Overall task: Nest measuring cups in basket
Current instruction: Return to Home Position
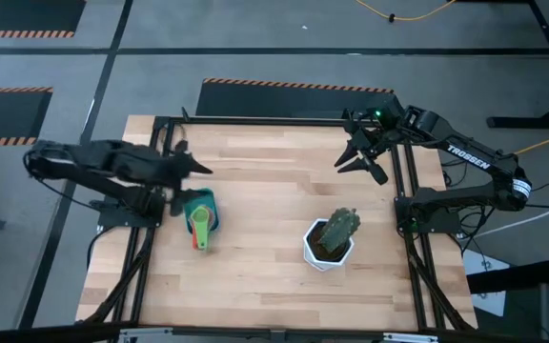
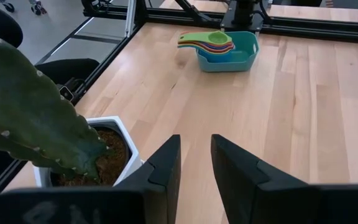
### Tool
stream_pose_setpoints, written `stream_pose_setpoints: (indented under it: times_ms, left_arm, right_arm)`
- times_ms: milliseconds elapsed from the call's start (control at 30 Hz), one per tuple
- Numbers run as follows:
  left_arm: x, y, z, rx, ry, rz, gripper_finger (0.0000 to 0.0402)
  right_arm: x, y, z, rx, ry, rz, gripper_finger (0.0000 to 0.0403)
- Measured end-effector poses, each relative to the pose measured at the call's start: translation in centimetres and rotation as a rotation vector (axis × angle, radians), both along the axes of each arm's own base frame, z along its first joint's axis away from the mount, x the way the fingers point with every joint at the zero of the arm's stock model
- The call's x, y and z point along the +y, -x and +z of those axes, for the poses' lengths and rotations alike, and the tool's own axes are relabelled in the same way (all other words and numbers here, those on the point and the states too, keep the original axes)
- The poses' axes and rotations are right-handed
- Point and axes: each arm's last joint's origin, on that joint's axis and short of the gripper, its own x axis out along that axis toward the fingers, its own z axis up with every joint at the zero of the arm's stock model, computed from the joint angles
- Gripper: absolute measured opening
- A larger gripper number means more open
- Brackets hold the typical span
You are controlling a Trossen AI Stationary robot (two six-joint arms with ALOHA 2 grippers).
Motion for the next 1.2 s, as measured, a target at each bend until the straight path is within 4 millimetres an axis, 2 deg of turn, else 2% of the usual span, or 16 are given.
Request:
stream_pose_setpoints:
  times_ms: [200, 333, 500, 667, 967, 1067, 1200]
  left_arm:
    - [0.5, 2.9, 1.2, -0.109, 0.011, 0.003, 0.0261]
    - [1.2, 4.5, 1.7, -0.159, -0.097, 0.094, 0.0261]
    - [1.6, 6.3, 1.5, -0.22, -0.186, 0.094, 0.0244]
    - [1.7, 6.6, -2.5, -0.27, -0.187, 0.092, 0.0204]
    - [1.4, 5.4, -11.8, -0.386, -0.184, 0.071, 0.0147]
    - [1.1, 4.9, -13.9, -0.442, -0.185, 0.025, 0.0138]
    - [1.1, 4.8, -15.6, -0.526, -0.189, 0.021, 0.0136]
  right_arm:
    - [-0.2, -0.3, 0.3, -0.048, 0.031, -0.001, 0.0094]
    - [-0.4, -0.6, 0.7, -0.096, 0.063, -0.001, 0.0094]
    - [-0.6, -0.9, 1.1, -0.146, 0.093, -0.004, 0.0094]
    - [-0.6, -0.9, 1.1, -0.146, 0.093, -0.004, 0.0094]
    - [-0.6, -0.9, 1.2, -0.147, 0.092, -0.004, 0.0094]
    - [-0.6, -0.9, 1.2, -0.147, 0.092, -0.004, 0.0094]
    - [-0.6, -0.9, 1.2, -0.148, 0.092, -0.003, 0.0094]
